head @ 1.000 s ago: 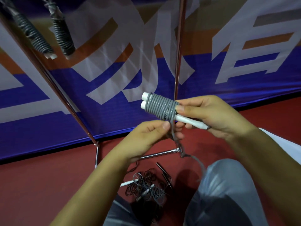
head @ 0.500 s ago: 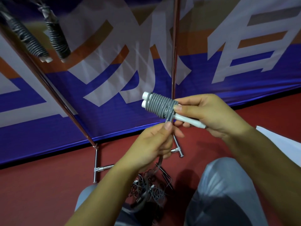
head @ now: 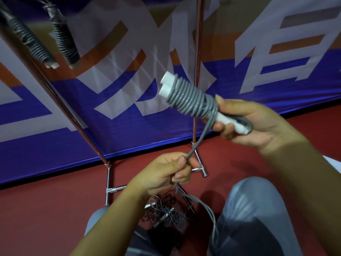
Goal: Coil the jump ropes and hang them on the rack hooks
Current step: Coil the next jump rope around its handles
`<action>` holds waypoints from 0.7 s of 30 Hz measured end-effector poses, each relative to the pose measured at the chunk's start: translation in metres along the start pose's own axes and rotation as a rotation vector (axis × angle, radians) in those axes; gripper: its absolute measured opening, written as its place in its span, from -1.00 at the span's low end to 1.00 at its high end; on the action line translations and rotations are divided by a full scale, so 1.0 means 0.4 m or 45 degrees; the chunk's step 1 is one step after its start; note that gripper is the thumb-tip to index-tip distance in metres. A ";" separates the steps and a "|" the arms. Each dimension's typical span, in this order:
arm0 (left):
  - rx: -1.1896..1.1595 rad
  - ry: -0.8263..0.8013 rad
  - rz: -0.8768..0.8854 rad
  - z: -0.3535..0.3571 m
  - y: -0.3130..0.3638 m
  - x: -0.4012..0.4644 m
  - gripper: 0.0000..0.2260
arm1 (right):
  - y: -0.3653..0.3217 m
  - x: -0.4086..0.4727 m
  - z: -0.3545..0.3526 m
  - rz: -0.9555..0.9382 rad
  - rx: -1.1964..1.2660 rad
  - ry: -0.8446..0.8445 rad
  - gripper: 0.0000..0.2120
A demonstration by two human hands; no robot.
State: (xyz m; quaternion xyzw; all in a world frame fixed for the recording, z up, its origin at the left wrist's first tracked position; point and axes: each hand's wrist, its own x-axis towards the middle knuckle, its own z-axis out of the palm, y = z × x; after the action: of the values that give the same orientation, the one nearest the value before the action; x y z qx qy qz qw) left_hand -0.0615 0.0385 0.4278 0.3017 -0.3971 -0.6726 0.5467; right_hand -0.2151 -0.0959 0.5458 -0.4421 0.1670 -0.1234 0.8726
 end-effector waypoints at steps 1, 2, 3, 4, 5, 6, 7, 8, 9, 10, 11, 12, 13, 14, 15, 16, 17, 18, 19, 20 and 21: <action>-0.017 0.007 -0.018 -0.015 0.002 -0.004 -0.76 | -0.007 -0.004 -0.005 0.011 -0.035 -0.070 -0.65; -0.027 0.014 -0.027 -0.025 0.007 -0.007 -0.77 | -0.010 -0.007 -0.011 0.039 -0.110 -0.146 -0.63; -0.017 0.035 -0.037 -0.037 0.013 -0.006 -0.78 | -0.007 -0.009 -0.014 0.082 -0.203 -0.231 -0.64; 0.010 0.063 -0.054 -0.039 0.024 -0.003 -0.78 | 0.000 -0.011 -0.013 0.129 -0.298 -0.322 -0.66; 0.054 0.125 -0.083 -0.045 0.035 0.001 -0.78 | 0.009 -0.011 -0.008 0.177 -0.392 -0.391 -0.67; 0.115 0.197 -0.116 -0.052 0.048 0.003 -0.77 | 0.018 -0.011 -0.002 0.227 -0.484 -0.432 -0.66; 0.193 0.250 -0.145 -0.061 0.060 0.003 -0.80 | 0.026 -0.010 0.006 0.274 -0.585 -0.448 -0.65; 0.257 0.261 -0.155 -0.067 0.073 0.001 -0.83 | 0.033 -0.010 0.014 0.306 -0.697 -0.437 -0.64; 0.287 0.232 -0.138 -0.073 0.085 0.000 -0.83 | 0.040 -0.011 0.022 0.318 -0.809 -0.407 -0.66; 0.287 0.201 -0.130 -0.081 0.096 -0.001 -0.79 | 0.048 -0.014 0.031 0.316 -0.902 -0.370 -0.67; 0.292 0.189 -0.135 -0.087 0.107 -0.003 -0.76 | 0.056 -0.015 0.038 0.305 -0.974 -0.331 -0.68; 0.317 0.194 -0.143 -0.089 0.118 -0.005 -0.74 | 0.064 -0.017 0.043 0.287 -1.025 -0.286 -0.70; 0.350 0.212 -0.147 -0.095 0.127 -0.007 -0.73 | 0.071 -0.019 0.047 0.269 -1.058 -0.240 -0.72; 0.381 0.237 -0.150 -0.097 0.138 -0.010 -0.72 | 0.078 -0.020 0.049 0.255 -1.074 -0.196 -0.74; 0.407 0.269 -0.146 -0.099 0.147 -0.012 -0.71 | 0.084 -0.020 0.051 0.251 -1.080 -0.159 -0.77; 0.433 0.291 -0.139 -0.097 0.158 -0.017 -0.70 | 0.089 -0.021 0.052 0.247 -1.093 -0.131 -0.79; 0.461 0.303 -0.128 -0.093 0.168 -0.022 -0.70 | 0.096 -0.019 0.052 0.241 -1.120 -0.101 -0.80; 0.492 0.313 -0.123 -0.087 0.178 -0.027 -0.72 | 0.103 -0.017 0.052 0.231 -1.161 -0.065 -0.82; 0.525 0.321 -0.109 -0.077 0.187 -0.032 -0.75 | 0.111 -0.014 0.051 0.215 -1.202 -0.020 -0.82; 0.555 0.334 -0.096 -0.062 0.196 -0.037 -0.80 | 0.120 -0.011 0.049 0.193 -1.229 0.031 -0.82; 0.589 0.350 -0.079 -0.046 0.204 -0.042 -0.86 | 0.127 -0.009 0.048 0.167 -1.235 0.081 -0.82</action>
State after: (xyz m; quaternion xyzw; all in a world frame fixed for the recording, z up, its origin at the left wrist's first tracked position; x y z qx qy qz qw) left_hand -0.0021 0.0440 0.4885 0.5191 -0.4530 -0.5332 0.4910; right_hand -0.2073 -0.0512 0.5160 -0.7820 0.2594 0.0104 0.5666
